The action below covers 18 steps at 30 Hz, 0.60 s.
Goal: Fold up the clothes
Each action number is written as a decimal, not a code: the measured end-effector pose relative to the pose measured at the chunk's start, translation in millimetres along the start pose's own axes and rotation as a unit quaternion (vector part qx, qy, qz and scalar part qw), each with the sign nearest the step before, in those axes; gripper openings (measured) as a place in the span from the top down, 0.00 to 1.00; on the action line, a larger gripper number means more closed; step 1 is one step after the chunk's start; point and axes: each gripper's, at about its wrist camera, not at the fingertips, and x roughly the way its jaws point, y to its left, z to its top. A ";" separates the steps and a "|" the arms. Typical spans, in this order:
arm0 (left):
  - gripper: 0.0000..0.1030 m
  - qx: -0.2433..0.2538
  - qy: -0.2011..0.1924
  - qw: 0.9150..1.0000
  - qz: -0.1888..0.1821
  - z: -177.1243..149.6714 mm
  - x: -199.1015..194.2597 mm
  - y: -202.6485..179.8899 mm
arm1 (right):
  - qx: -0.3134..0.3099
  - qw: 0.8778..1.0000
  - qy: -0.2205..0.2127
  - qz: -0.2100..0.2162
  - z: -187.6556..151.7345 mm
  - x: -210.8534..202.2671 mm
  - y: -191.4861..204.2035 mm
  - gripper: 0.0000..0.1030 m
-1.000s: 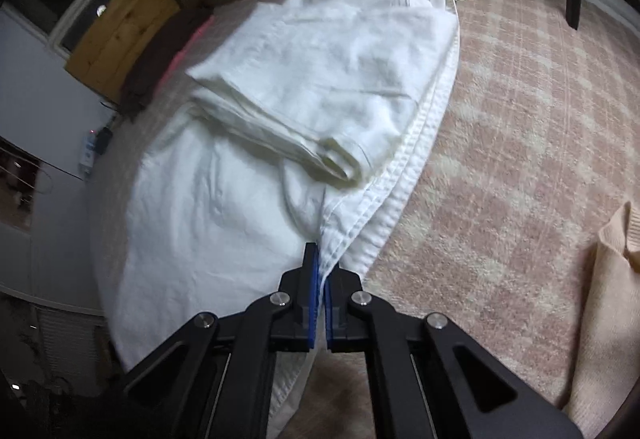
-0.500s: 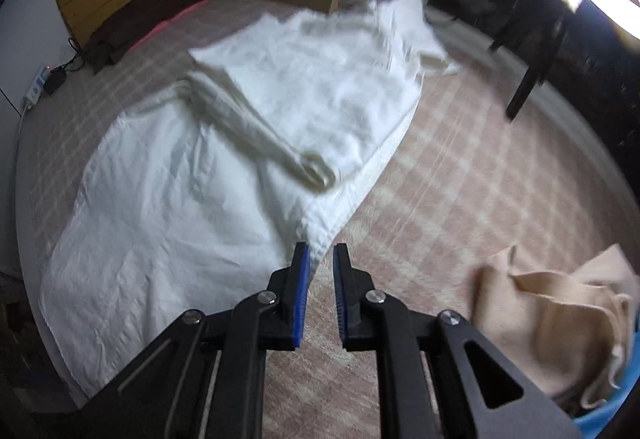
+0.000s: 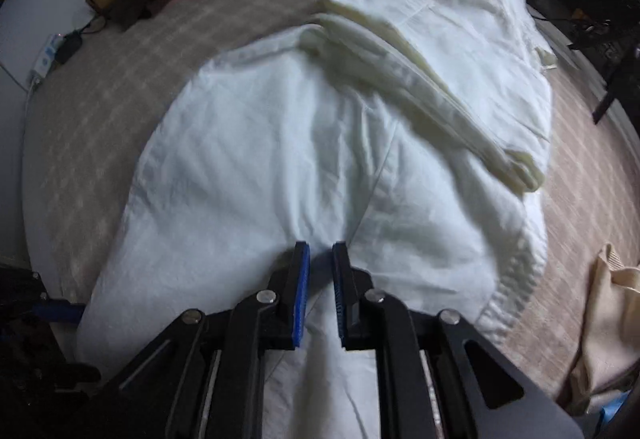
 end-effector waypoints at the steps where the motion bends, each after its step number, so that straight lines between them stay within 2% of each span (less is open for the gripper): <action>1: 0.58 0.009 0.004 1.000 -0.010 0.9 1.4 0.0 | 0.011 1.000 0.004 -0.013 2.3 -3.1 0.0 0.89; 2: 0.58 0.019 0.008 1.000 -0.020 1.6 2.7 -0.3 | 0.021 0.999 0.007 -0.026 4.7 -6.2 0.1 0.88; 4: 0.58 0.039 0.017 0.998 -0.039 3.1 5.2 -0.8 | 0.034 0.999 -0.012 -0.004 23.0 -19.8 15.4 0.87; 5: 0.58 0.049 0.021 0.997 -0.049 3.8 6.4 -1.0 | 0.031 0.999 -0.019 0.001 35.1 -22.4 27.3 0.78; 6: 0.58 0.054 0.024 0.997 -0.056 5.1 7.0 -0.6 | 0.022 0.999 -0.024 -0.003 47.2 -20.0 39.9 0.62; 7: 0.58 0.059 0.027 0.996 -0.062 6.3 7.5 0.0 | 0.014 0.999 -0.029 -0.007 59.3 -17.6 52.5 0.56; 9: 0.58 0.069 0.034 0.994 -0.075 8.8 8.5 1.1 | -0.008 0.999 -0.020 -0.045 81.5 -1.0 72.8 0.54; 11: 0.56 0.076 0.035 0.993 -0.078 9.6 5.5 6.1 | 0.001 0.998 0.022 -0.067 96.3 27.4 72.8 0.54; 13: 0.56 0.080 0.034 0.993 -0.075 10.6 1.9 12.9 | 0.017 0.995 0.062 -0.074 99.6 47.9 62.7 0.58; 14: 0.56 0.079 0.033 0.994 -0.070 11.3 -0.1 17.3 | 0.022 0.995 0.070 -0.067 98.5 51.7 57.3 0.74; 15: 0.56 0.071 0.032 0.995 -0.070 12.2 -2.7 24.7 | 0.029 0.995 0.070 -0.058 96.4 50.5 51.3 0.84; 17: 0.56 0.053 0.030 0.996 -0.071 14.0 -8.2 40.2 | 0.047 0.996 0.063 -0.040 91.8 41.5 38.3 0.92; 18: 0.56 0.048 0.028 0.996 -0.073 15.5 -9.3 44.6 | 0.055 0.996 0.059 -0.031 89.5 37.0 31.8 0.93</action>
